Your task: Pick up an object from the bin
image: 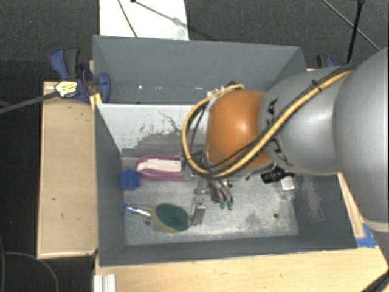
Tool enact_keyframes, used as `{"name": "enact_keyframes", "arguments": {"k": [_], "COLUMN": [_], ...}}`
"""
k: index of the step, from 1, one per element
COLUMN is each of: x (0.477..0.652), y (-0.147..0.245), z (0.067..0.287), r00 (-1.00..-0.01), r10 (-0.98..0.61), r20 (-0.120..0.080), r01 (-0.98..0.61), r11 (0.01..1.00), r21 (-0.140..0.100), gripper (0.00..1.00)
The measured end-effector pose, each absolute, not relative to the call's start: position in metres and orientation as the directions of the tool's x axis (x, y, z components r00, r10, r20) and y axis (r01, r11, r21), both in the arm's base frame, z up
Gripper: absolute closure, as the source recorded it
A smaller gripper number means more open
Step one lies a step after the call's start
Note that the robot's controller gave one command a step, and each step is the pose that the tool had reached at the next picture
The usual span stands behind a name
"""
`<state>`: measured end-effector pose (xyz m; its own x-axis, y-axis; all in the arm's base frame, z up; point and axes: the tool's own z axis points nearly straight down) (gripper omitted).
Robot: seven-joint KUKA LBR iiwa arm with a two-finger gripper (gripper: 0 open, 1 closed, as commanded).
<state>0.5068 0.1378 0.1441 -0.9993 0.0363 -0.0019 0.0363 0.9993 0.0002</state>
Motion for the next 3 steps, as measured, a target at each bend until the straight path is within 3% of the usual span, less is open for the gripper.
{"name": "enact_keyframes", "arguments": {"k": [1,2,3], "x": [0.481,0.482,0.501], "y": [0.178,0.176,0.168], "z": [0.068,0.071,0.207], "r00": [-1.0,-1.0,-1.0], "r10": [0.006,0.013,0.017], "r20": [0.0,-0.002,-0.01], "r01": [0.006,0.013,0.017], "r11": [1.0,1.0,1.0], "r21": [0.001,0.001,0.004], "gripper": [0.0,1.0,1.0]}}
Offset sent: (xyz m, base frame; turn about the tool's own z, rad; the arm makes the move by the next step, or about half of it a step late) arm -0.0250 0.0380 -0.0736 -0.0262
